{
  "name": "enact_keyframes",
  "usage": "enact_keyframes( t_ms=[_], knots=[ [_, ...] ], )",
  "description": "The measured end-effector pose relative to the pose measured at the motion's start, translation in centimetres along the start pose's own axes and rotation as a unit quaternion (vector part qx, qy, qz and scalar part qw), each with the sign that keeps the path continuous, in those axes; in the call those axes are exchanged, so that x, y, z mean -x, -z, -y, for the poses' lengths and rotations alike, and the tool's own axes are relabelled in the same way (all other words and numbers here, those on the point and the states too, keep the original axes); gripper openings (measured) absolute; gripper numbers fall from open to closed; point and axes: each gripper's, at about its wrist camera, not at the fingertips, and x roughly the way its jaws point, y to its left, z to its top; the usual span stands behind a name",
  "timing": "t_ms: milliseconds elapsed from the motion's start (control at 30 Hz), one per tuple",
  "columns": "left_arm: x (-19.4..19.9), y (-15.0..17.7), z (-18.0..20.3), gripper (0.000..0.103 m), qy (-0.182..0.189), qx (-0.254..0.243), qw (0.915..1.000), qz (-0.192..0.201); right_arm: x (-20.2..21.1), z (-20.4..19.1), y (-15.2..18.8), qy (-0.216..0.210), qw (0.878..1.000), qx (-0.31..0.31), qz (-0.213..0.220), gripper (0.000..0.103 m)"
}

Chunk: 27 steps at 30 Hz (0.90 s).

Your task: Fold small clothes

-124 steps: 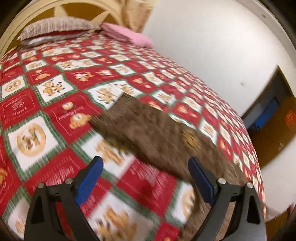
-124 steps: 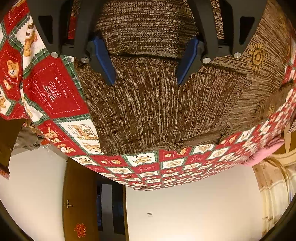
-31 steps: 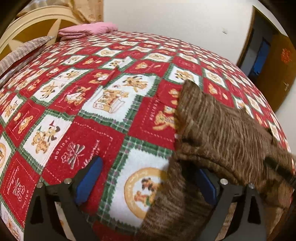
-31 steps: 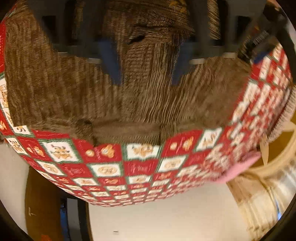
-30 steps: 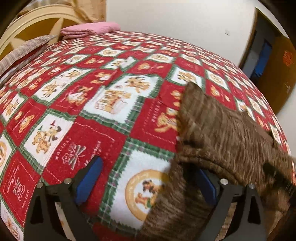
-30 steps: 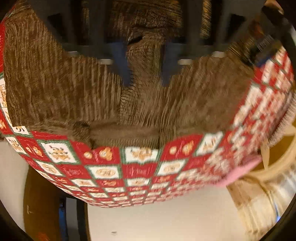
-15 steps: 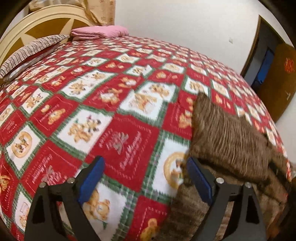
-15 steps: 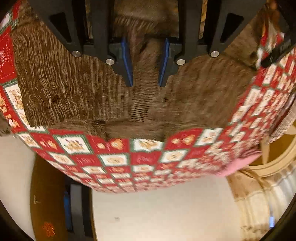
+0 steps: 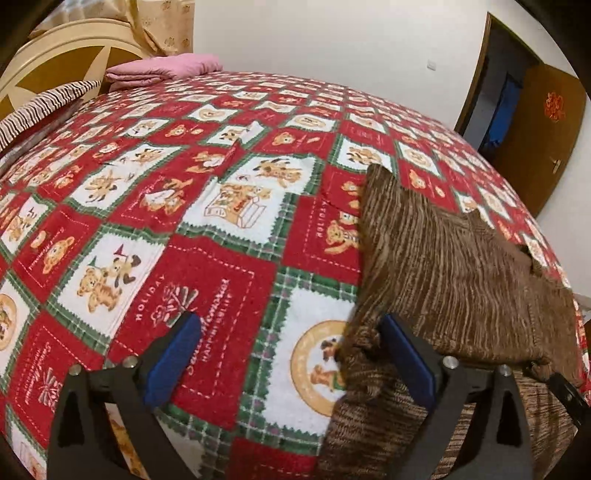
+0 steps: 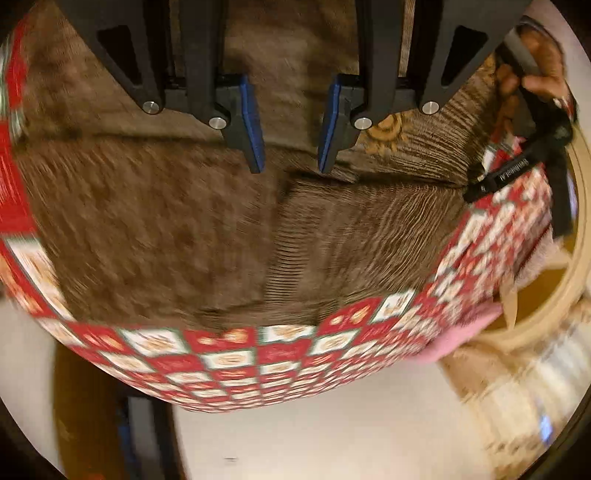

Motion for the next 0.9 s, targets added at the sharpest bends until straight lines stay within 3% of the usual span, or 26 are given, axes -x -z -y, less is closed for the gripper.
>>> enact_keyframes(
  t_ms=[300, 367, 433, 567, 700, 900],
  knots=[
    [1.2, 1.1, 0.0, 0.102, 0.008, -0.017, 0.9998, 0.001, 10.0, 4.4, 4.5, 0.031, 0.996, -0.058, 0.061, 0.034],
    [2.5, 2.1, -0.6, 0.102, 0.025, -0.032, 0.9992, -0.002, 12.1, 5.2, 5.2, 0.040, 0.994, -0.067, 0.070, 0.054],
    [4.6, 3.1, -1.7, 0.102, 0.055, -0.049, 0.9973, 0.004, 13.9, 5.9, 5.7, 0.038, 0.993, -0.071, 0.081, 0.064],
    [9.5, 4.1, -4.5, 0.102, 0.075, -0.083, 0.9926, 0.046, 16.5, 6.4, 6.3, 0.048, 0.993, -0.056, 0.088, 0.064],
    [14.6, 4.9, -7.7, 0.102, 0.061, -0.122, 0.9867, 0.089, 17.5, 5.7, 7.8, 0.009, 0.996, -0.040, 0.078, 0.064],
    [18.7, 7.4, -11.4, 0.103, 0.048, -0.156, 0.9838, 0.075, 18.5, 3.3, 9.6, 0.030, 0.997, 0.039, 0.061, 0.064]
  ],
)
